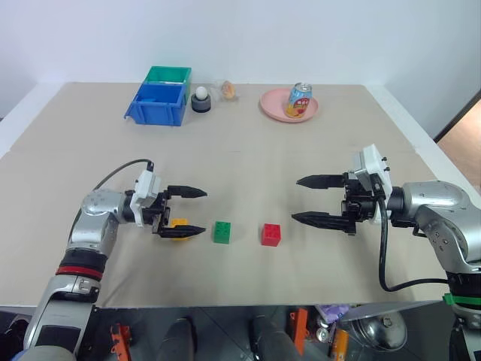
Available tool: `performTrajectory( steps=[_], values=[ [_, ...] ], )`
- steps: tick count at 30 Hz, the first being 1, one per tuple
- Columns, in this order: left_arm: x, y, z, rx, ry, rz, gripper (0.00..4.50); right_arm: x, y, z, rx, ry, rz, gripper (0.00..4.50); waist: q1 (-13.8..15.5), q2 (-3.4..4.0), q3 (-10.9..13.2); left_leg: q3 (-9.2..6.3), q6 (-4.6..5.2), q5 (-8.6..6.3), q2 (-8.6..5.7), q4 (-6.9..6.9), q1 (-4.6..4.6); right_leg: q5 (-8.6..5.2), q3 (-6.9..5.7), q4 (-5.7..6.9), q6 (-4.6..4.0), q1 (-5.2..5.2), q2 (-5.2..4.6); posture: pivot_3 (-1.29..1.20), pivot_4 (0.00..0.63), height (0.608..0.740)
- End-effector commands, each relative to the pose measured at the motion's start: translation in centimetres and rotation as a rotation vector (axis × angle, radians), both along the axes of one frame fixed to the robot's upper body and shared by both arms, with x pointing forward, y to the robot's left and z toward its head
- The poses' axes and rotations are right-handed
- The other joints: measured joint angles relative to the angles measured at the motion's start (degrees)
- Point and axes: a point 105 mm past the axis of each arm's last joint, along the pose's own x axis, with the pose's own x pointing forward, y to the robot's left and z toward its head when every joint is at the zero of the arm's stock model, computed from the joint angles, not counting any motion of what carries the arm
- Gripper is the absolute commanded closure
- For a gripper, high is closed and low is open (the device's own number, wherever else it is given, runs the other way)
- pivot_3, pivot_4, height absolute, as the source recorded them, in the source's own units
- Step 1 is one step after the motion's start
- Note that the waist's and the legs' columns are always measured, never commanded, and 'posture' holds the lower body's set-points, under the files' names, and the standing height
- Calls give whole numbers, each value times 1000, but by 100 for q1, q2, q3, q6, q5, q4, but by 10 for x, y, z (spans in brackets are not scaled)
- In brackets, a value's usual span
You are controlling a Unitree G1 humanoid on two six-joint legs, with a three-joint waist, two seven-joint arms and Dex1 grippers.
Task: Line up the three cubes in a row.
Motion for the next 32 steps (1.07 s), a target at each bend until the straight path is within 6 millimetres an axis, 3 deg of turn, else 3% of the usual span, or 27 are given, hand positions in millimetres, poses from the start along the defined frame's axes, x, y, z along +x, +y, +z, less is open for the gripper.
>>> performTrajectory(
  steps=[1,4,8,11,14,18,22,32],
  values=[
    [-5,10,36,-16,-44,0,8,1,-1,11,-12,-44,14,0,-7,0,0,0,0,0,1,-1,2,0,0,0,0,-1,1,0,150,740],
    [8,14,68,-81,-63,71,8,3,-1,11,-13,-45,14,0,6,0,0,-2,1,1,1,2,4,1,-2,1,-2,1,2,0,150,740],
    [39,17,131,-313,-73,254,8,13,-1,12,-2,-92,-33,0,32,-8,5,-4,1,1,-2,25,-5,3,-5,1,2,9,-1,0,150,740],
    [52,23,151,-432,-48,386,8,26,-4,14,25,-140,-109,0,6,-4,2,3,0,-1,-6,22,-2,0,0,0,14,12,-7,0,150,740],
    [71,46,131,-488,11,690,8,54,-26,23,108,-222,-342,0,-38,-3,2,1,1,-1,-2,4,10,3,1,3,18,9,0,0,150,740],
    [67,74,102,-549,97,932,8,73,-54,19,195,-241,-577,0,-45,-4,3,-7,1,-1,0,-10,6,6,0,6,28,4,5,0,150,740],
    [53,99,65,-520,148,1191,8,76,-73,1,257,-226,-750,0,3,-6,2,-7,-1,-3,-2,-13,0,-1,1,4,33,4,3,0,150,740],
    [18,123,21,-497,227,1464,8,72,-93,-36,355,-198,-1044,0,17,-6,2,-1,-1,13,-6,11,12,18,5,2,3,16,-1,0,150,740]
  ],
)
